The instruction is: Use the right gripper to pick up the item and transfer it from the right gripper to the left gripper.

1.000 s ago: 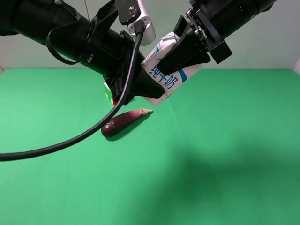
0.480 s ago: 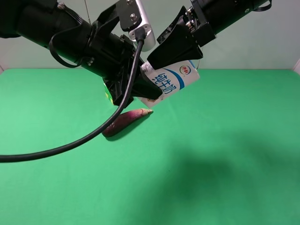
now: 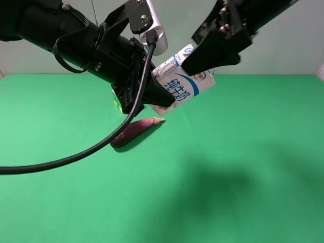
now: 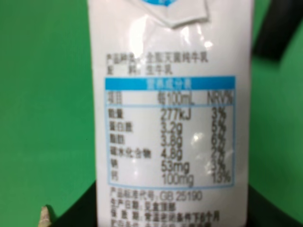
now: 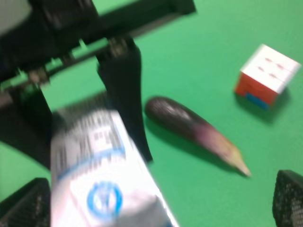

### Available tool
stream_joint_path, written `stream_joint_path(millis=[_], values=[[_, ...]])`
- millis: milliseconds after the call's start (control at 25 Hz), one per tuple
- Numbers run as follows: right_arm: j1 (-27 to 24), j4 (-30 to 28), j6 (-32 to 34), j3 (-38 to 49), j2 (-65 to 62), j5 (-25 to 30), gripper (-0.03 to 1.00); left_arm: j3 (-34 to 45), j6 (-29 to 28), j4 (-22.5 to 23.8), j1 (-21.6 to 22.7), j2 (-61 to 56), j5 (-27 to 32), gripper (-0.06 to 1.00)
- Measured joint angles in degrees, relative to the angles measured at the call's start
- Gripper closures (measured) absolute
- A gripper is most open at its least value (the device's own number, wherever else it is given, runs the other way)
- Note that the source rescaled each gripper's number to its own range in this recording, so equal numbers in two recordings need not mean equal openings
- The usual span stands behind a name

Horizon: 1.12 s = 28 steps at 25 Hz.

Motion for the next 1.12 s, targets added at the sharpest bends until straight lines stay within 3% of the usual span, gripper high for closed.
stream_joint_path(millis=[320,560,960,1120], values=[[0.00,-14.54,17.28,0.00,-8.64,0.64,-0.03,0.00,0.00,0.05,0.00,0.00,-0.04,0.94],[0.00,-22.58,33.01,0.82,-13.03,8.02,-0.03,0.00,0.00,0.05,0.00,0.00,-0.04,0.94],[0.00,-24.35,42.17,24.01,-26.90,8.77,-0.03,0.00,0.00,0.05,0.00,0.00,-0.04,0.94],[0.00,-24.35,46.33,32.82,-35.39,4.90,-0.03,0.00,-0.12,0.05,0.00,0.00,-0.04,0.94]])
